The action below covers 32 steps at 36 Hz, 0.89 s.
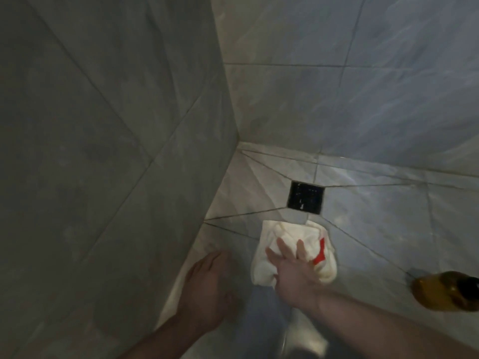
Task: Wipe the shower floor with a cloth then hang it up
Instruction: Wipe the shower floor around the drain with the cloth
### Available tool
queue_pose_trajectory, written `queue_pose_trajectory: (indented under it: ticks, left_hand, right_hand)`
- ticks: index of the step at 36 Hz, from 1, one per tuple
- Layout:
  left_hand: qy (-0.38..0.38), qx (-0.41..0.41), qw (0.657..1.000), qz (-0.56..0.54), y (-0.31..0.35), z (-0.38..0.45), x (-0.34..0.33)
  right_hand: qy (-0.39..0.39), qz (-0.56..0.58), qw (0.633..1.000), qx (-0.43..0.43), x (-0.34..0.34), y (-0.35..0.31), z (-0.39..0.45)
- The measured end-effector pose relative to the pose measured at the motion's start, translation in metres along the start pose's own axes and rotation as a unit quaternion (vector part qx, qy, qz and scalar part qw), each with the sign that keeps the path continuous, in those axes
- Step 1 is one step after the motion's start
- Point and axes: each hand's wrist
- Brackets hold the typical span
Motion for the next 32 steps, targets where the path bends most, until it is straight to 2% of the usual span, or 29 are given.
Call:
queue_pose_trajectory:
  ticks: [2, 4, 6, 8, 11, 13, 15, 17, 21, 24, 28, 32]
  left_hand:
    - [0.007, -0.001, 1.000, -0.009, 0.005, -0.003, 0.000]
    - [0.000, -0.004, 1.000, -0.002, 0.012, -0.001, 0.004]
    - [0.024, -0.004, 1.000, 0.018, 0.016, 0.006, 0.010]
    - [0.037, 0.005, 0.999, 0.022, 0.019, 0.013, 0.016]
    - [0.047, 0.037, 0.998, -0.010, 0.025, 0.019, 0.025]
    - [0.052, 0.035, 0.998, -0.013, 0.029, 0.016, 0.022]
    - [0.045, 0.032, 0.998, -0.036, 0.031, 0.008, 0.011]
    - [0.007, 0.018, 0.998, -0.061, 0.034, 0.000, -0.006]
    - [-0.093, -0.044, 0.995, 0.001, 0.043, -0.005, -0.032]
    - [-0.127, -0.030, 0.991, 0.014, 0.046, 0.008, -0.037]
    - [-0.125, -0.014, 0.991, 0.052, 0.047, 0.037, -0.043]
    - [-0.097, -0.001, 0.993, 0.072, 0.048, 0.071, -0.038]
  right_hand:
    - [-0.009, 0.028, 0.999, -0.026, 0.002, -0.007, 0.011]
    - [-0.008, 0.033, 0.999, -0.016, 0.003, -0.020, 0.024]
    - [-0.027, -0.016, 0.999, 0.020, 0.002, -0.038, 0.032]
    - [-0.062, -0.010, 0.997, 0.053, -0.003, -0.055, 0.027]
    - [-0.097, 0.008, 0.980, 0.174, -0.018, -0.065, 0.017]
    - [-0.080, 0.048, 0.977, 0.191, -0.022, -0.054, 0.019]
    - [-0.031, 0.085, 0.976, 0.197, -0.010, -0.038, 0.012]
    - [0.026, 0.110, 0.975, 0.192, 0.011, -0.018, -0.006]
    - [0.088, 0.059, 0.984, 0.141, 0.046, 0.043, -0.035]
    - [0.092, -0.011, 0.996, 0.012, 0.062, 0.086, -0.043]
    - [0.070, 0.003, 0.988, -0.138, 0.071, 0.108, -0.047]
    - [0.040, 0.024, 0.985, -0.164, 0.071, 0.106, -0.044]
Point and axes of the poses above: each hand's wrist, its own z-axis towards the middle knuckle, its own x-axis out of the back of the hand, y = z × x, and after that the axes turned 14 degrees about z, right-handed
